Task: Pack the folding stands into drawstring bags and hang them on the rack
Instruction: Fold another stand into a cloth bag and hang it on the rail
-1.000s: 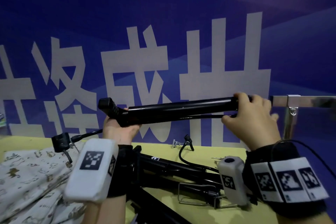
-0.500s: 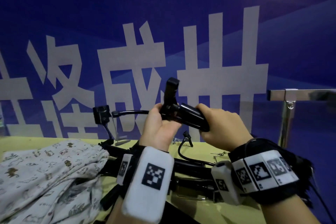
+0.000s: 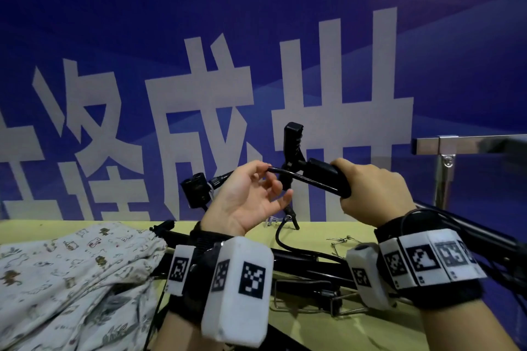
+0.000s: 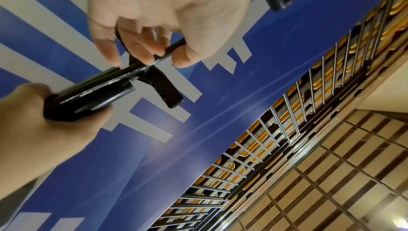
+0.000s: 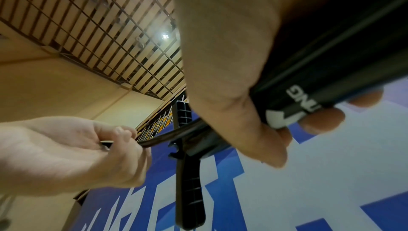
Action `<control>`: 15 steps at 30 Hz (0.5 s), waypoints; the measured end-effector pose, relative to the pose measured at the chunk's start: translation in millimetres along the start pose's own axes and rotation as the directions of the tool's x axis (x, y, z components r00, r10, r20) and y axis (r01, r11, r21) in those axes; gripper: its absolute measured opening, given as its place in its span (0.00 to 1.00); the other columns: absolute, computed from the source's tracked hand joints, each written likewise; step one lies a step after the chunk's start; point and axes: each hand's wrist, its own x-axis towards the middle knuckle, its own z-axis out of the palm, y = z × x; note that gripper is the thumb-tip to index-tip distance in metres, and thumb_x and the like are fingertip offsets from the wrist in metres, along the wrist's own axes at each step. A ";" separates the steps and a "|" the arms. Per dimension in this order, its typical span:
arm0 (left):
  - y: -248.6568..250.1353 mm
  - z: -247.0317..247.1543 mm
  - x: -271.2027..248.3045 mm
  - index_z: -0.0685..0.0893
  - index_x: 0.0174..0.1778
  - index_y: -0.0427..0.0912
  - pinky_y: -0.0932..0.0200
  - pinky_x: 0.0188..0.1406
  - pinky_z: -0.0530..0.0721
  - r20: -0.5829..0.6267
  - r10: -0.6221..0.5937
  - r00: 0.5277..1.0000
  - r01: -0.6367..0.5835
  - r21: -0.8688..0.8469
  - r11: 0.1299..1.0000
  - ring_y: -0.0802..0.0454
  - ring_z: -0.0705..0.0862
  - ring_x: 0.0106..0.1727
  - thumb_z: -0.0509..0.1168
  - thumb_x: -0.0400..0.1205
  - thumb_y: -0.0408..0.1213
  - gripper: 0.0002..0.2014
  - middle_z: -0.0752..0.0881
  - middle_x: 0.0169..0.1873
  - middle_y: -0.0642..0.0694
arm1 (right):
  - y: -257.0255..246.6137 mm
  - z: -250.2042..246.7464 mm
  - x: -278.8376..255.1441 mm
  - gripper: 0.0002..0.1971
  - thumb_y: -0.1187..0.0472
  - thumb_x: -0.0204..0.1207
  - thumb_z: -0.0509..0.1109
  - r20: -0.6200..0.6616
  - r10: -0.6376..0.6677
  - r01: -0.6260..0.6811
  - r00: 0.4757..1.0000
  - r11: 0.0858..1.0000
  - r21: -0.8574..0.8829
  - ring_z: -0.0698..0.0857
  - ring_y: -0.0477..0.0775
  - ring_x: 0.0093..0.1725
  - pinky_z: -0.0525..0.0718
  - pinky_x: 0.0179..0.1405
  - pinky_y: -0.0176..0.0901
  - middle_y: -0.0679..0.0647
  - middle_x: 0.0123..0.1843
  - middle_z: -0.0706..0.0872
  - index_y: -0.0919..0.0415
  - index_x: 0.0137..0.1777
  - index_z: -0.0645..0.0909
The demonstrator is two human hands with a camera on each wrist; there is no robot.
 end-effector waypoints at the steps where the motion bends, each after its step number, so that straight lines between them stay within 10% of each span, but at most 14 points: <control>1: -0.2 -0.5 1.7 0.74 0.31 0.39 0.52 0.38 0.85 -0.027 0.035 0.999 -0.035 0.006 0.999 0.55 0.74 0.27 0.59 0.81 0.31 0.11 0.75 0.26 0.47 | -0.6 0.5 0.1 0.22 0.61 0.74 0.64 -0.002 -0.004 0.004 1.000 1.000 0.001 0.84 0.56 0.46 0.81 0.44 0.46 0.49 0.49 0.85 0.46 0.66 0.67; 10: -4.6 -0.1 6.7 0.77 0.39 0.42 0.61 0.35 0.77 -0.148 0.336 0.930 -0.297 0.237 0.925 0.55 0.77 0.33 0.60 0.85 0.32 0.08 0.79 0.32 0.48 | -9.0 -1.6 -0.4 0.21 0.61 0.73 0.63 -0.010 -0.080 0.081 0.997 0.996 0.049 0.82 0.56 0.44 0.73 0.40 0.42 0.49 0.48 0.84 0.46 0.65 0.68; 15: -6.6 -3.8 9.4 0.80 0.49 0.46 0.55 0.52 0.71 -0.120 0.455 0.882 -0.328 0.536 0.778 0.55 0.76 0.48 0.56 0.87 0.40 0.08 0.80 0.41 0.53 | -11.4 -6.4 -1.4 0.23 0.62 0.74 0.64 -0.018 -0.133 0.133 0.991 0.989 0.058 0.84 0.55 0.47 0.75 0.40 0.41 0.48 0.50 0.85 0.45 0.68 0.68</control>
